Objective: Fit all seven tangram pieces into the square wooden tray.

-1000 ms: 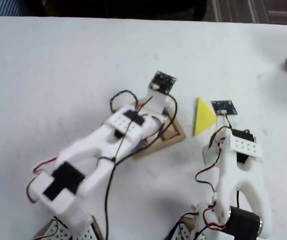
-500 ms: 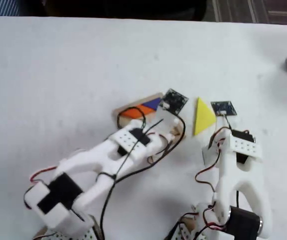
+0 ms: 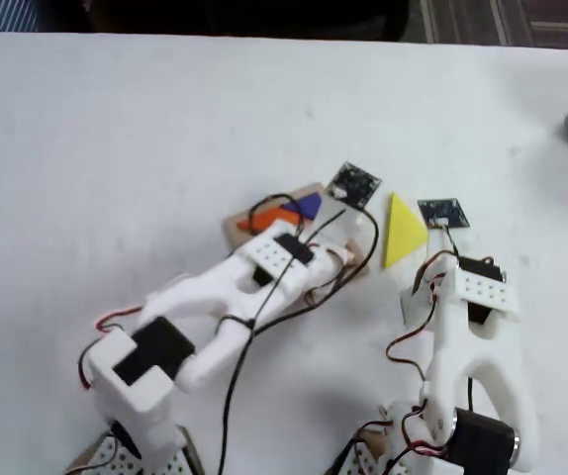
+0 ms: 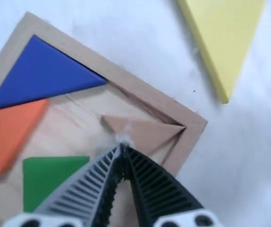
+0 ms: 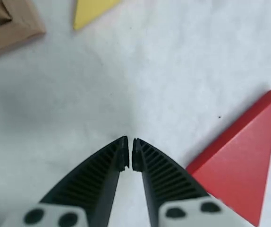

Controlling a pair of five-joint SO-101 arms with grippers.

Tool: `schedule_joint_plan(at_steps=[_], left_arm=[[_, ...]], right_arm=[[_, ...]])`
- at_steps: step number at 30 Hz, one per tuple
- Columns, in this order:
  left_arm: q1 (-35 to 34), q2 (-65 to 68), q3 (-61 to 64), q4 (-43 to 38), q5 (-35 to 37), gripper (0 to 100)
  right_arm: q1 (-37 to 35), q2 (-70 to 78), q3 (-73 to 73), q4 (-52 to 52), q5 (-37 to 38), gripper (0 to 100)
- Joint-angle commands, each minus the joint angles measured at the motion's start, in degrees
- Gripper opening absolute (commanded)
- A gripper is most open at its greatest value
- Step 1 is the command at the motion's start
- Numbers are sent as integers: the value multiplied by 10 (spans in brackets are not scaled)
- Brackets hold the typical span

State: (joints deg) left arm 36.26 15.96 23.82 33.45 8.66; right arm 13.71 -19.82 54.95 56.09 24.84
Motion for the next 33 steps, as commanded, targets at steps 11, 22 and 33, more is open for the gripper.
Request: schedule_joint_plan(at_steps=[11,22,33], left_arm=[[-4,74,-136,-3,5,21],[-20,-50,-76,26,4,20],[-107,-163,66,60,3,21]], right_arm=[[-9,-20,-3,-7,7,18],[-9,-20,-3,-7,7,18],[-9,-20,-3,-7,7,18]])
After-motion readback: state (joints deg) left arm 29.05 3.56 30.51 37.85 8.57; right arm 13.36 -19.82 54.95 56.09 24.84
